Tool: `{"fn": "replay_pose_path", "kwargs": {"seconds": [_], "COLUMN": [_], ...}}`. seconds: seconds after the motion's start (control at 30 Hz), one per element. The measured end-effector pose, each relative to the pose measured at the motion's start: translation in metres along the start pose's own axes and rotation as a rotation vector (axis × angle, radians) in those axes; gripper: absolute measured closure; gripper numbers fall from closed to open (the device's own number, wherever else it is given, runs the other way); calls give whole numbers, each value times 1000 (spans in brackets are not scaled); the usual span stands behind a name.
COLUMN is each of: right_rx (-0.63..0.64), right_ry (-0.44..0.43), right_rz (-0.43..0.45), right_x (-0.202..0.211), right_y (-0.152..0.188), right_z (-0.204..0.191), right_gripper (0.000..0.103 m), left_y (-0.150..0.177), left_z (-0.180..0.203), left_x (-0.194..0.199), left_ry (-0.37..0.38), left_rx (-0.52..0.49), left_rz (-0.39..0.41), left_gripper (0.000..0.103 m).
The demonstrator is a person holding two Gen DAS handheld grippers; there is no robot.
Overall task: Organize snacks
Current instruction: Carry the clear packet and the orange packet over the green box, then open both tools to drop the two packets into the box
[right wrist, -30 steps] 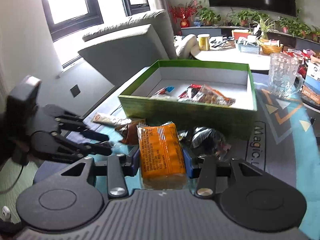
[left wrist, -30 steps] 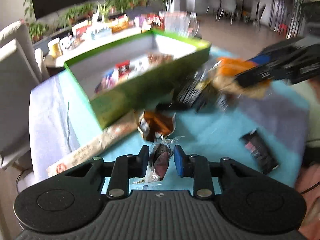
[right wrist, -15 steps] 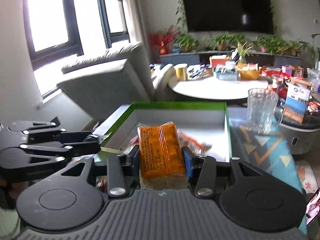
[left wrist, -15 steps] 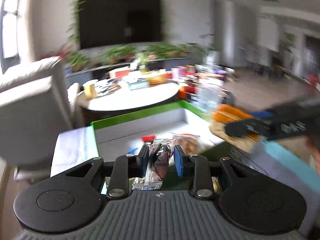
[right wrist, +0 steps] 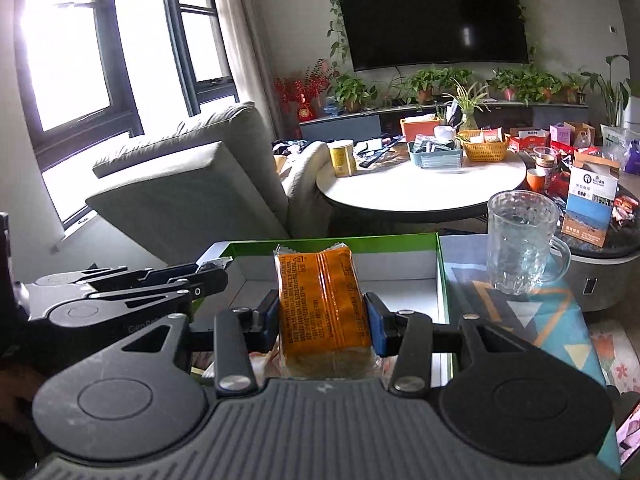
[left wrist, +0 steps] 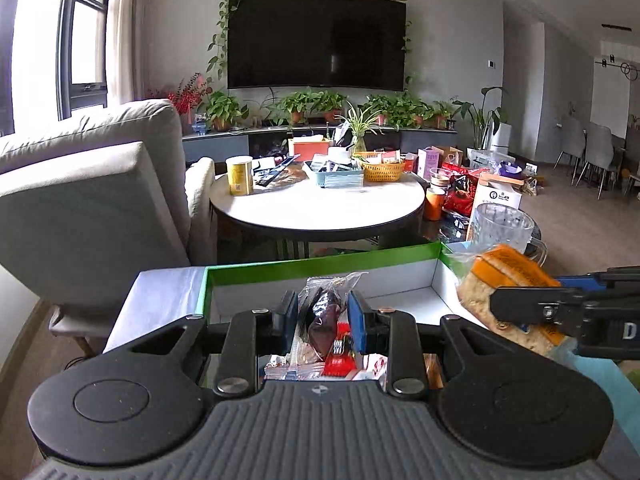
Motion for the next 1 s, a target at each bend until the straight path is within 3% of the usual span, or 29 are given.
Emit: {"fn": "replay_pose_path", "kwargs": {"seconds": [0.47,0.57,0.6,0.83,1.0], "right_rx": [-90,-105,-107,-173,-167], "right_ry": [26,57,64,61,45], "right_rz": [-64,-63,-65,-66,-46], "right_x": [-53,-56,-57,-45,-30], "right_y": [1,7,9,8,5], "right_z": [19,22,23,31,29], "right_gripper": [78,78,78,75,75], "left_y": [13,14,14,9,3], "left_z": [-3,-1,0,-4,-24], "left_x": [-39,-39,-38,-22,2], "left_ry": [-48,-40,-39,-48,-99], "left_rx": [15,1,-8,-12,9], "left_rz": [-86,-94,-93,-59,-14], "left_gripper": [75,61,57,55,54]}}
Point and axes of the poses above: each gripper's, at about its wrist camera, not at the fingertips, and x roughly against the way its jaws point, z to its right, y to its underside, the point moved 3 cm from there along -x, roughly the way its jaws point, and after that the axes turned 10 degrees about z, right-handed, at the moved point
